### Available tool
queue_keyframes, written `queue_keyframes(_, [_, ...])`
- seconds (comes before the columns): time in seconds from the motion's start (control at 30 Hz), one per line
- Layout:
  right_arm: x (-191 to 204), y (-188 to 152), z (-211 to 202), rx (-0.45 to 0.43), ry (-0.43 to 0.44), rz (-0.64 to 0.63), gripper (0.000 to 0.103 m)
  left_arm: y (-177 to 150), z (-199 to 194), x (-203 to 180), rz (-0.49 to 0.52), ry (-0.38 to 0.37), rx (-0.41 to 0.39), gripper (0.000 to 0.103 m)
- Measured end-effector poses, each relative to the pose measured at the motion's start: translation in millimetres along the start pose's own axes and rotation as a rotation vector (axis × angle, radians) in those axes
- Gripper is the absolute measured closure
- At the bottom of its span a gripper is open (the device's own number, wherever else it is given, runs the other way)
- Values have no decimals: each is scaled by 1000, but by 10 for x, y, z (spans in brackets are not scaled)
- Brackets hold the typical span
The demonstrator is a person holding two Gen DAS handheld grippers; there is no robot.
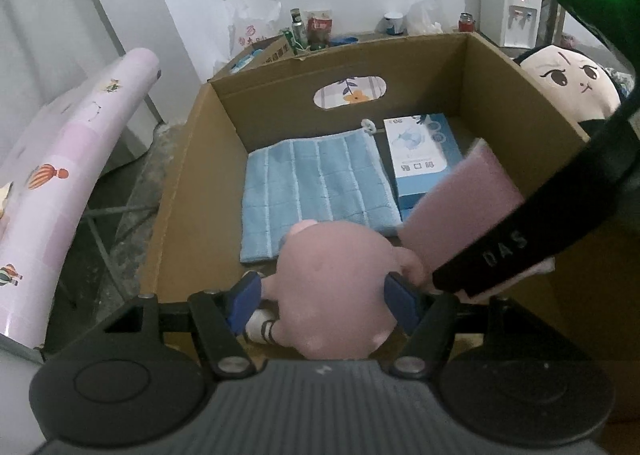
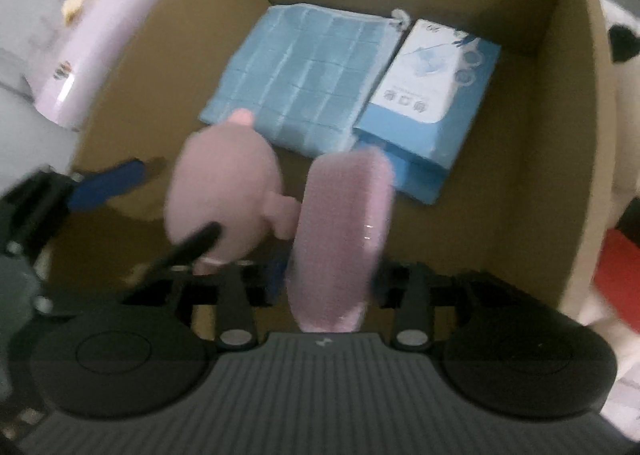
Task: Organize soft objects
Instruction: 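Lower the pig plush into the cardboard box with the left tool while the right drops the sponge beside it, then move both open tools back over the bed toward the yogurt cup and toothpaste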
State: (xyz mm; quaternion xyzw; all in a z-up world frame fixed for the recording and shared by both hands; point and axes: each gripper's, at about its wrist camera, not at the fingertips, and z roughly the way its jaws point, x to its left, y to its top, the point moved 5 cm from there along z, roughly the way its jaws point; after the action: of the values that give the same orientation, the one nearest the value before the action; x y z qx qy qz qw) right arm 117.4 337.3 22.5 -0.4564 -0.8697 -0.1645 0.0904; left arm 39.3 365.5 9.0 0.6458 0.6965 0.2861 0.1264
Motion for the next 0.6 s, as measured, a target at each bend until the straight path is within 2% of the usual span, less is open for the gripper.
queue_keyframes(0.07, [15,-26,-12,7,-6,-49,48,-11,-2,-10,7,-10,-2,26])
queue_keyframes(0.13, [88,-52,-92,16,-41,-106,36,-20,-8,-35,26,-11,-5,26])
queue_keyframes(0.17, [140,-42,-151,15,-58,-141,27,-17,-16,-34,36,-6,-9,26])
queue_keyframes(0.2, [199,-31,-239,4,-72,-186,11,-12,-31,-34,46,4,-17,26])
queue_keyframes(0.27, [268,-5,-399,-27,-138,-266,1,-1,-75,-23,65,3,-37,25])
queue_keyframes(0.37, [278,37,-695,-103,-214,-364,1,11,-161,-46,120,-26,-77,21])
queue_keyframes(0.47, [116,66,-918,-127,-167,-318,6,51,-207,-187,213,-55,-111,21])
queue_keyframes(0.57, [-123,53,-1059,-163,-107,-242,28,122,-174,-409,292,-93,-127,21])
queue_keyframes(0.6, [-198,37,-1078,-180,-86,-206,31,159,-123,-492,311,-111,-120,21])
